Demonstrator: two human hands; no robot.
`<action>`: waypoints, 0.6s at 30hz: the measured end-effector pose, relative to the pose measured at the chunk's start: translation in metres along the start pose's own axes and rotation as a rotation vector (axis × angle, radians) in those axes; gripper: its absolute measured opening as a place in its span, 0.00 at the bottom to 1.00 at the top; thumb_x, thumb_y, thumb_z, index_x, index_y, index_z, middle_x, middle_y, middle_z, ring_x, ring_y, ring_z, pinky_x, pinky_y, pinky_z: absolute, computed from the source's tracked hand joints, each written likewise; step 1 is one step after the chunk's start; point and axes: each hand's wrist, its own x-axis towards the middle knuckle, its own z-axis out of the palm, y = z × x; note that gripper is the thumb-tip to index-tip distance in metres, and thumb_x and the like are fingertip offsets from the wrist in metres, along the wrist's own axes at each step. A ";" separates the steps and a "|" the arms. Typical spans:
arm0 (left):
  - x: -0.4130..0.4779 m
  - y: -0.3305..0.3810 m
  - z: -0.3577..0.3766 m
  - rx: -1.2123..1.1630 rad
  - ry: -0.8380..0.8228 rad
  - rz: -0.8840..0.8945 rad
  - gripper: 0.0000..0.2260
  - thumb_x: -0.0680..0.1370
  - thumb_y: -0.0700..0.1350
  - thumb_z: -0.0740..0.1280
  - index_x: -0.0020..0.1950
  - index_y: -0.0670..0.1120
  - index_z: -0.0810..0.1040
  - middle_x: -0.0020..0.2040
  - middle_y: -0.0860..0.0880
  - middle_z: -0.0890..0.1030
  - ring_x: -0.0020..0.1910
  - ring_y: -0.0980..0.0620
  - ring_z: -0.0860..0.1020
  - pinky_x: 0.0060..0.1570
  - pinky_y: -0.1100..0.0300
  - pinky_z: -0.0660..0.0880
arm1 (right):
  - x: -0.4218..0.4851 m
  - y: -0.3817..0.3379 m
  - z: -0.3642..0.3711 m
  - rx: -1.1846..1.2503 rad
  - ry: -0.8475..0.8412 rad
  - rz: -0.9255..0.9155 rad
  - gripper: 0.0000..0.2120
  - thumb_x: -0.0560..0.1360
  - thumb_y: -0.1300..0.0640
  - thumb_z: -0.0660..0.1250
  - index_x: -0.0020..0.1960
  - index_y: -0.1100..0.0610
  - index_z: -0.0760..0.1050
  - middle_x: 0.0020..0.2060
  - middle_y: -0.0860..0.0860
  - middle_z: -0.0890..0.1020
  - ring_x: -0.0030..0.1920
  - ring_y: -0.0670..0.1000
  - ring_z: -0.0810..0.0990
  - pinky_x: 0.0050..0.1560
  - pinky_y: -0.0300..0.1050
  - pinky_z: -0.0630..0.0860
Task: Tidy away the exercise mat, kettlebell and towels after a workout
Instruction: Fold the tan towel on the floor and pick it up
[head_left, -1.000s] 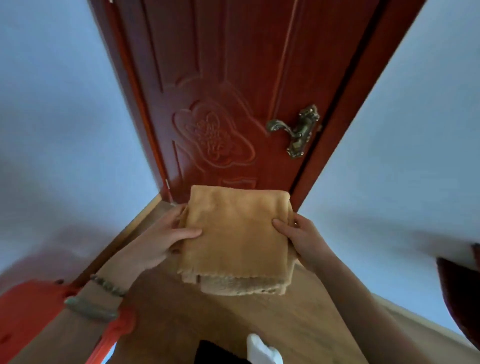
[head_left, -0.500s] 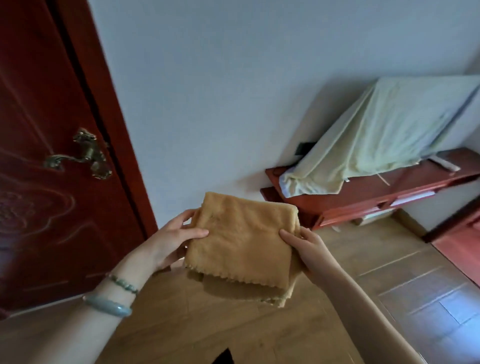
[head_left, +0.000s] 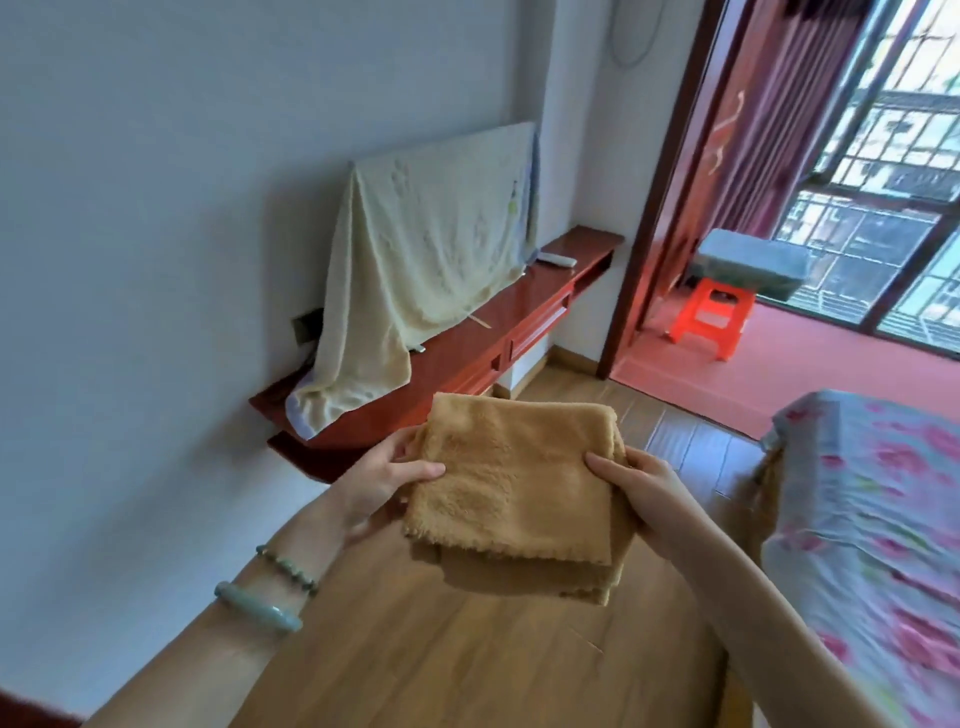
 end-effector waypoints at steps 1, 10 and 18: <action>0.014 0.003 0.012 0.017 -0.032 -0.006 0.16 0.75 0.34 0.66 0.60 0.49 0.73 0.51 0.45 0.80 0.43 0.52 0.83 0.39 0.61 0.80 | 0.003 -0.001 -0.014 0.016 0.035 0.003 0.05 0.73 0.58 0.70 0.49 0.56 0.78 0.45 0.54 0.83 0.47 0.53 0.82 0.48 0.47 0.79; 0.155 0.022 0.096 0.033 -0.339 -0.119 0.25 0.71 0.36 0.71 0.67 0.46 0.70 0.60 0.43 0.79 0.58 0.41 0.78 0.58 0.45 0.75 | 0.047 -0.006 -0.110 0.103 0.315 -0.010 0.09 0.73 0.58 0.69 0.51 0.60 0.79 0.44 0.56 0.84 0.44 0.54 0.83 0.44 0.45 0.80; 0.299 0.061 0.149 0.044 -0.488 -0.146 0.17 0.75 0.34 0.67 0.61 0.46 0.72 0.57 0.43 0.79 0.47 0.47 0.81 0.41 0.55 0.80 | 0.146 -0.034 -0.157 0.192 0.484 -0.018 0.08 0.73 0.60 0.69 0.51 0.62 0.79 0.43 0.57 0.83 0.44 0.56 0.81 0.52 0.53 0.76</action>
